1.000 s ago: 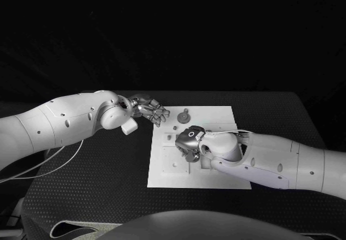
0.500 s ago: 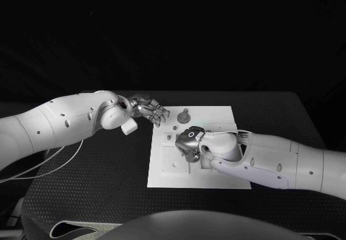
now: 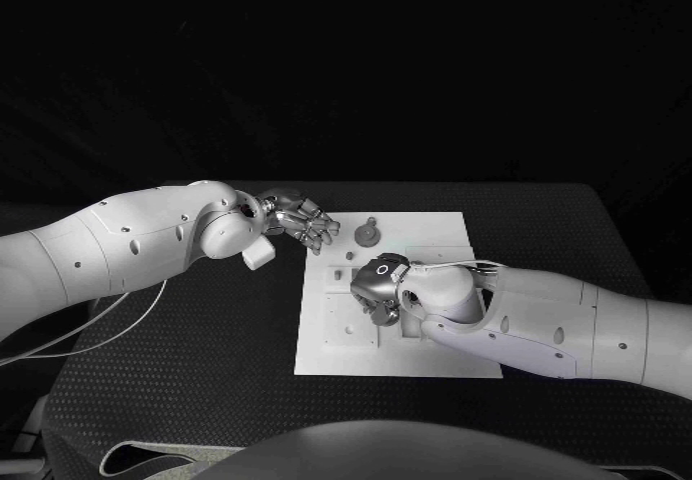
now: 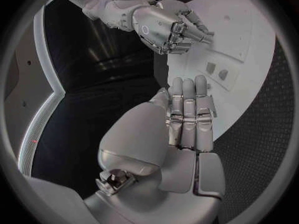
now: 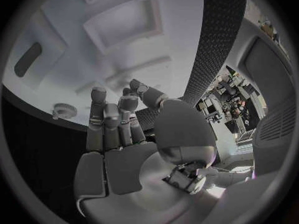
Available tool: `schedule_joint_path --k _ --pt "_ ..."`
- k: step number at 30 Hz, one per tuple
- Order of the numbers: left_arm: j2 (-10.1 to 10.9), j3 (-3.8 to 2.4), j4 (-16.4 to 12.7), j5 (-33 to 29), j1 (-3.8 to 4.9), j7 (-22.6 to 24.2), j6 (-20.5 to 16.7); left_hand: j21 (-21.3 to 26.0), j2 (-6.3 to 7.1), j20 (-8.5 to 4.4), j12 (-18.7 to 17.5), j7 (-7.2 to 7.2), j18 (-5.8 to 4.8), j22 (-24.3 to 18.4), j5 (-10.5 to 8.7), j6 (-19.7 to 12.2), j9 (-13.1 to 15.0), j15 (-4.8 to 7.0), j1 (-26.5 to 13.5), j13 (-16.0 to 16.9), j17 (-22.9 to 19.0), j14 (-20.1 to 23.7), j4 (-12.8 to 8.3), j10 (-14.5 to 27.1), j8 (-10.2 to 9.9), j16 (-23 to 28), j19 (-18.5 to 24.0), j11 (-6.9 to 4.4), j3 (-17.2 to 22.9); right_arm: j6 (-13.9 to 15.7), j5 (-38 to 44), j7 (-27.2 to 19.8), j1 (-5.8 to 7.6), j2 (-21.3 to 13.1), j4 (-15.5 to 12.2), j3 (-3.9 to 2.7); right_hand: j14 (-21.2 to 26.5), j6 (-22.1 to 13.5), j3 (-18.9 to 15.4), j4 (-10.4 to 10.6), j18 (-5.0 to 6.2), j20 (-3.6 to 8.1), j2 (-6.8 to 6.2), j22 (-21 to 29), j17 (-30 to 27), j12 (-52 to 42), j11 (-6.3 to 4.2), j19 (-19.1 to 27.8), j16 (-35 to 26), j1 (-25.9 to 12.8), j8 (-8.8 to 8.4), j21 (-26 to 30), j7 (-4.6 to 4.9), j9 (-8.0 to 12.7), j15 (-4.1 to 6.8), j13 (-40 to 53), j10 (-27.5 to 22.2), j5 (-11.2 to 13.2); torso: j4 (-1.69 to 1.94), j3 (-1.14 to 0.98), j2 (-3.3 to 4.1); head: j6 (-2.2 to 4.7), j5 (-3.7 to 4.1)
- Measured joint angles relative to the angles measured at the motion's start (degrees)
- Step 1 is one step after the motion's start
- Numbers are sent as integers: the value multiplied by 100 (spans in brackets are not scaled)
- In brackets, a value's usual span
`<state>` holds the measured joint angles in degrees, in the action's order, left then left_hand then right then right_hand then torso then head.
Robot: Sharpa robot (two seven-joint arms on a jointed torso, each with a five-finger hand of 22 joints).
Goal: Assemble the parts on the task board
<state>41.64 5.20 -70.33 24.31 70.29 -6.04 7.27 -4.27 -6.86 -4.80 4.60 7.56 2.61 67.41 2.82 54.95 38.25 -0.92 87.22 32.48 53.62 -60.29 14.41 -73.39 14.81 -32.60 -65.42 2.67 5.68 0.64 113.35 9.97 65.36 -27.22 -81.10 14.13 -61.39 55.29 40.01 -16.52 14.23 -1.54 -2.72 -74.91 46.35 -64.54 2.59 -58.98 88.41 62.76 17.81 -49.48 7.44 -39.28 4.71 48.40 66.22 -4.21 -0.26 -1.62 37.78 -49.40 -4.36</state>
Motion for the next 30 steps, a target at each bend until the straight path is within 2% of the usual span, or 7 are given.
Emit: schedule_joint_path --k 30 --pt "-4 0 3 1 0 -3 31 0 22 0 0 0 -7 4 0 0 0 -21 22 0 1 21 26 0 0 0 0 0 0 -43 -11 6 0 -16 -13 0 -4 0 0 0 0 -3 0 0 -5 0 0 4 0 0 0 0 0 1 4 -11 0 0 -4 -3 -1 -3 22"
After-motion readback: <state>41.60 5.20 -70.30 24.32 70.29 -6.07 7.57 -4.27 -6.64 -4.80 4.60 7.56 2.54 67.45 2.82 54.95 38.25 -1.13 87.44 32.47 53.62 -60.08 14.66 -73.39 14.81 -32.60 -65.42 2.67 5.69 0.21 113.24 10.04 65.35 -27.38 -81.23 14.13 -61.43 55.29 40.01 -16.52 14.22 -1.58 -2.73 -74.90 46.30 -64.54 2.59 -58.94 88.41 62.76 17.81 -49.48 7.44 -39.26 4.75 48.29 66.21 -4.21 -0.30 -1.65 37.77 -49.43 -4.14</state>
